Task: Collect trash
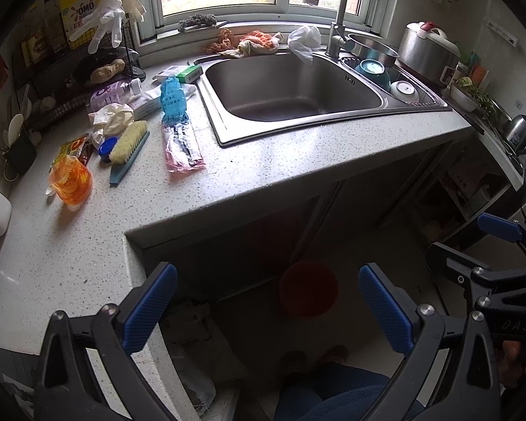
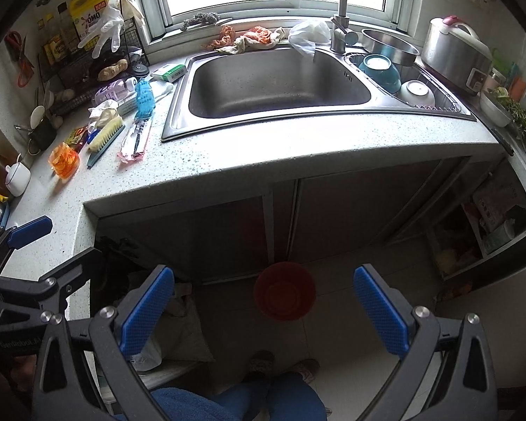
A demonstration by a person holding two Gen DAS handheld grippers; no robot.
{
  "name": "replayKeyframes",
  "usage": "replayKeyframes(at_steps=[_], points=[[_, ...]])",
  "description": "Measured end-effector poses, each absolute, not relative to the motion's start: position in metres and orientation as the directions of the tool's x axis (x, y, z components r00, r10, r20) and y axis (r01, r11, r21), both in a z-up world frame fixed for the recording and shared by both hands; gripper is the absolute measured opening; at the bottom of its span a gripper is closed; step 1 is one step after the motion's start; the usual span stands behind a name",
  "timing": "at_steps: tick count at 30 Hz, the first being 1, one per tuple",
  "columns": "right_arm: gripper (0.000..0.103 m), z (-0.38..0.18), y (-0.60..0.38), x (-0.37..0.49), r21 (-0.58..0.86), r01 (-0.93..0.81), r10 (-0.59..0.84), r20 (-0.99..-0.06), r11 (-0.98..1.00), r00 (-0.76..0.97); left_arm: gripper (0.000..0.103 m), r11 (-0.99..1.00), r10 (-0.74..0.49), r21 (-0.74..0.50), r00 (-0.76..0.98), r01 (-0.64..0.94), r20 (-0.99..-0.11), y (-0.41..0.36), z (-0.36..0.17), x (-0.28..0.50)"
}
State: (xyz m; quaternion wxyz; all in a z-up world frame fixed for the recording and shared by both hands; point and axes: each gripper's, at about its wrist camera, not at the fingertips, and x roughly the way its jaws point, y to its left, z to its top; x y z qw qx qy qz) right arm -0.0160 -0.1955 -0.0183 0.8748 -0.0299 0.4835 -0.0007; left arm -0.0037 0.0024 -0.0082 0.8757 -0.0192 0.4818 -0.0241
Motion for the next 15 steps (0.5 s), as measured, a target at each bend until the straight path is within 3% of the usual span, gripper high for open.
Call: replayKeyframes(at_steps=[15], points=[[0.103, -0.0193, -0.1957, -0.0183, -0.061, -0.026, -0.038, -0.851, 0.998, 0.523, 0.103, 0.997, -0.074, -0.063, 0.53, 0.039, -0.845, 0.0015, -0.0103, -0.0039]])
